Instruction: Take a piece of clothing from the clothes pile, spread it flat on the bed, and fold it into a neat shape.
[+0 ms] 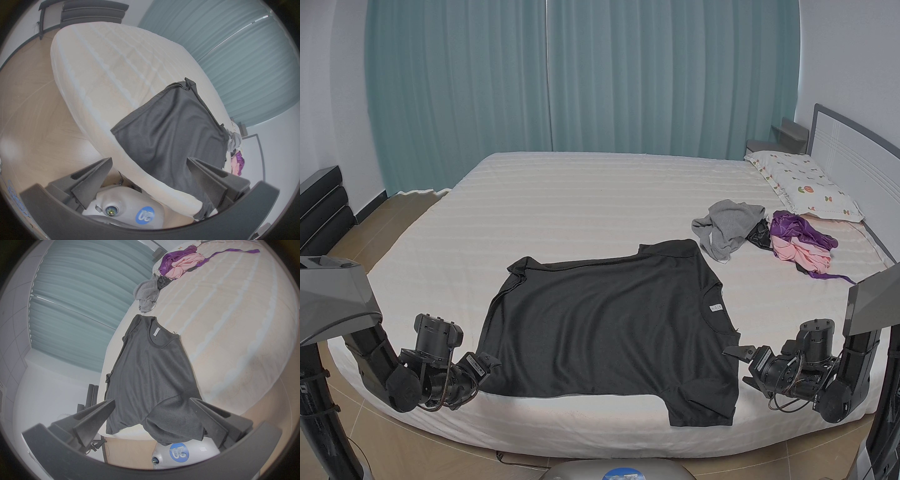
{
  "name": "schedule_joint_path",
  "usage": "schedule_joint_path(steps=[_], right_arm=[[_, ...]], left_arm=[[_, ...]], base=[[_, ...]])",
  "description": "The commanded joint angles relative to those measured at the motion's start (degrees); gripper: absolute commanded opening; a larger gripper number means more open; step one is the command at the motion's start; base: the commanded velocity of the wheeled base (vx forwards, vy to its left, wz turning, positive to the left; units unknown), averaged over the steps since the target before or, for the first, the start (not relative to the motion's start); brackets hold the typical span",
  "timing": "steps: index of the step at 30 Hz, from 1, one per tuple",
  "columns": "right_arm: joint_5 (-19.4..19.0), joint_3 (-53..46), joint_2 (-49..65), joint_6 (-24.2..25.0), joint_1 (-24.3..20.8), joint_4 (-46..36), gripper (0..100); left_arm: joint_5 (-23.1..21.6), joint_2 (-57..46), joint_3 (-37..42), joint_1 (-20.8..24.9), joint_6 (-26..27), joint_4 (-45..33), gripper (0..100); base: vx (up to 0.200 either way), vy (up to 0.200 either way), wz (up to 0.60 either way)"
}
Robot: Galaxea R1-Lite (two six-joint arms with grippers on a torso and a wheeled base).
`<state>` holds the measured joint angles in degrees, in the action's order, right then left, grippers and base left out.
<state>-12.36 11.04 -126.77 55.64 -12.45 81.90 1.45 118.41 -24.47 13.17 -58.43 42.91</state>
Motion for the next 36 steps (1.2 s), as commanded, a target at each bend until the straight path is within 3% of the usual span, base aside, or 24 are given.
schedule_joint_path(steps=[1,8,19,20,30,36], right_arm=[[-0.1,0.1,-0.2,0.0,0.0,0.0,100],[-0.3,0.5,-0.7,0.0,-0.1,0.1,100],[-0.2,-0.1,-2.3,-0.1,-0.6,3.7,100],[-0.2,-0.1,-2.3,-0.1,-0.7,3.7,100],[0.1,-0.7,-2.8,-1.3,-0.7,3.6,100],[0.3,-1.1,-3.9,-3.0,-0.6,3.6,100]], left_arm=[[4.0,5.5,-0.3,0.0,2.1,0.2,100],[5.6,8.9,-1.6,-0.6,3.5,4.9,100],[9.9,13.9,-6.5,-2.1,6.8,5.3,100],[10.0,14.0,-6.7,-2.2,6.8,5.3,0],[10.2,13.8,-5.9,-3.1,6.3,5.7,0],[10.9,12.5,-0.1,-3.1,6.8,10.4,0]], base=[[0.000,0.000,0.00],[0.000,0.000,0.00],[0.000,0.000,0.00],[0.000,0.000,0.00],[0.000,0.000,0.00],[0.000,0.000,0.00]])
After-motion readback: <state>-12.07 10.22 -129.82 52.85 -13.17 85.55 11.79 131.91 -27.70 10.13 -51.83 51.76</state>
